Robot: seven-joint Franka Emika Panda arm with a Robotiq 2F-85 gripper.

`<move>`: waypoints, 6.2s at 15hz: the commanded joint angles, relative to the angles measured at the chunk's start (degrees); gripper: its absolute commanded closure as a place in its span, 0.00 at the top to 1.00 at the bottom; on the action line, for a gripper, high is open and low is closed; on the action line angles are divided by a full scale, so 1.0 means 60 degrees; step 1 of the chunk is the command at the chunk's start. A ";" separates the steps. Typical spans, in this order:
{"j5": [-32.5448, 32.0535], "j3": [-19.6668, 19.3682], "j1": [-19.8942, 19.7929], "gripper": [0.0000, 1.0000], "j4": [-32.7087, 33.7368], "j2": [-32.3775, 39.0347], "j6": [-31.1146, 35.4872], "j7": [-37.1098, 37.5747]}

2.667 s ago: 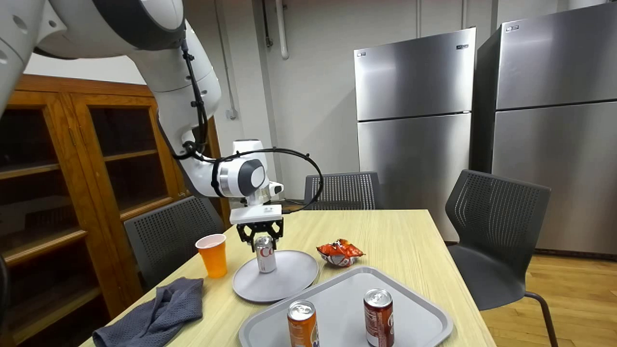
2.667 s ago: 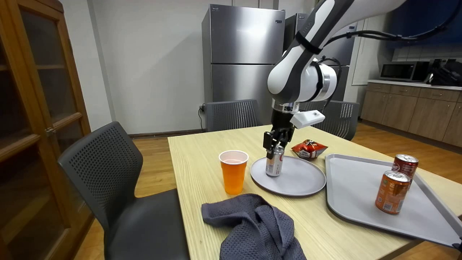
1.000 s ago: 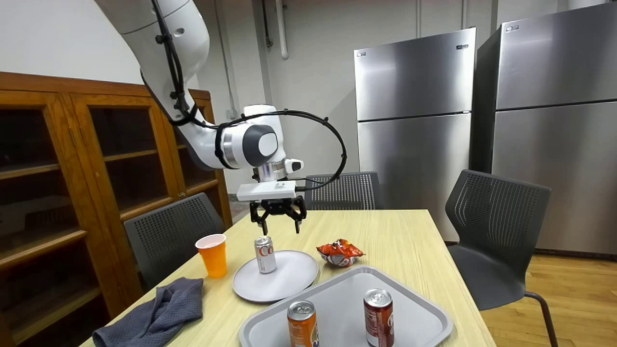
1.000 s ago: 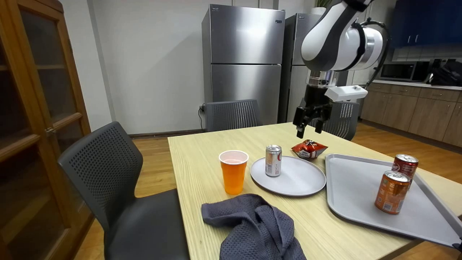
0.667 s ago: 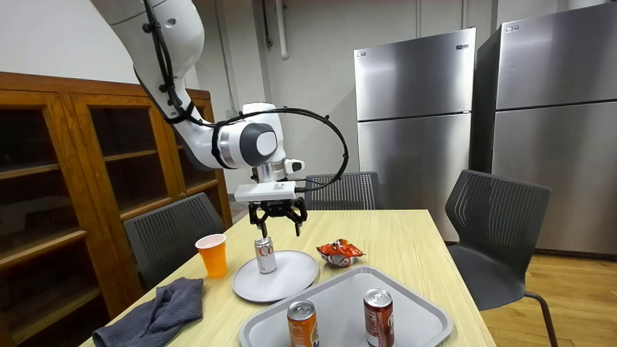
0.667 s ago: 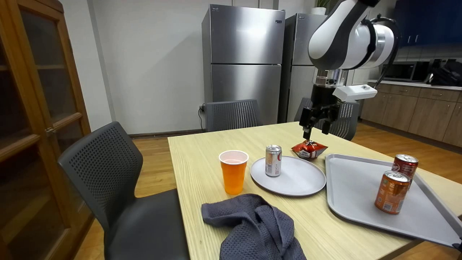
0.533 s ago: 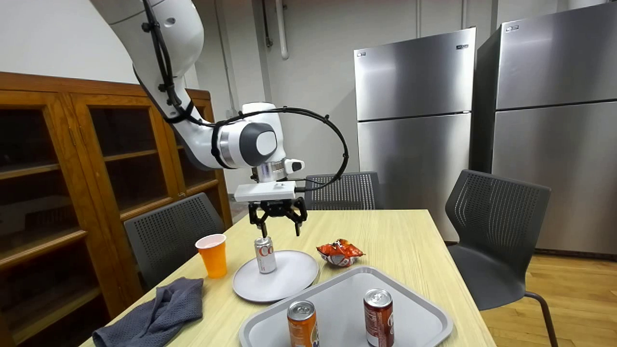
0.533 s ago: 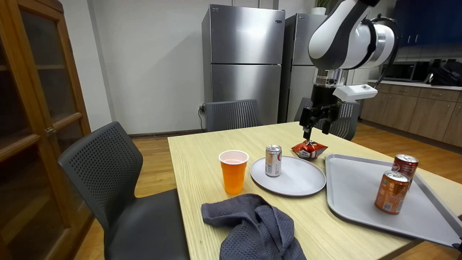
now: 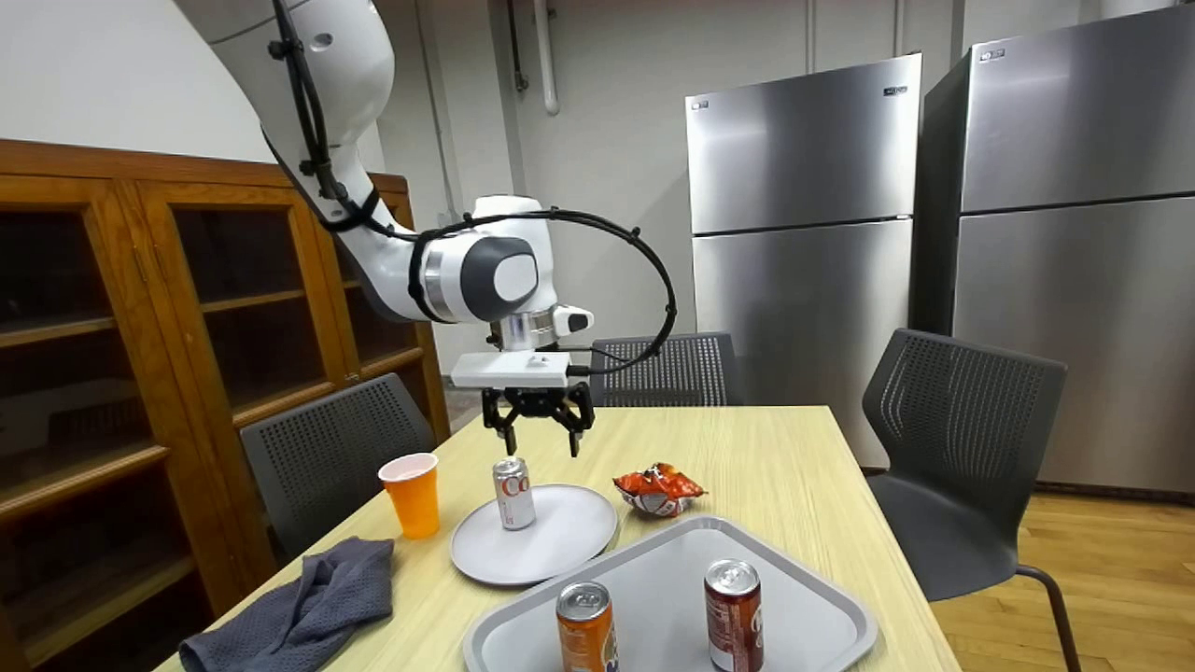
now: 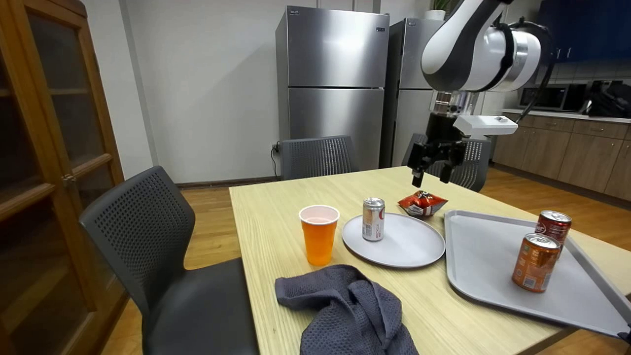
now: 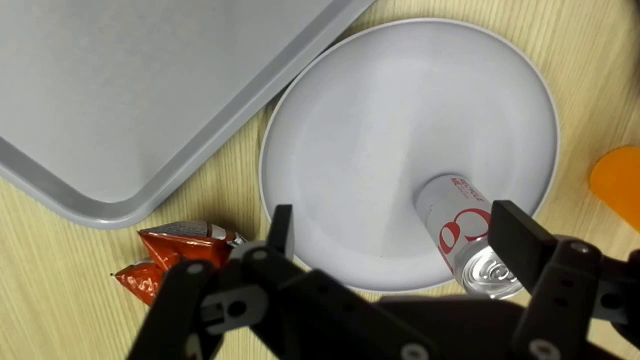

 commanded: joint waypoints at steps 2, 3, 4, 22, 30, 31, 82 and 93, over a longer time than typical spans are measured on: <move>0.1229 0.0048 -0.0285 1.00 -0.0924 -0.1184 0.0197 0.0054; 0.1135 -0.0085 -0.0249 1.00 -0.1076 -0.1390 0.0155 0.0241; 0.0992 -0.0197 -0.0231 1.00 -0.1229 -0.1591 0.0161 0.0360; -0.0099 -0.1359 -0.0312 1.00 -0.3940 -0.3313 0.0966 0.1779; -0.0860 -0.1686 -0.0733 1.00 -0.4574 -0.3153 0.1853 0.2360; -0.0907 -0.1713 -0.0774 1.00 -0.4625 -0.3124 0.1903 0.2395; -0.0343 -0.1817 -0.0910 0.38 -0.4442 -0.1098 0.3086 0.2651; -0.0215 -0.1724 -0.0706 0.38 -0.4317 -0.2476 0.2544 0.2844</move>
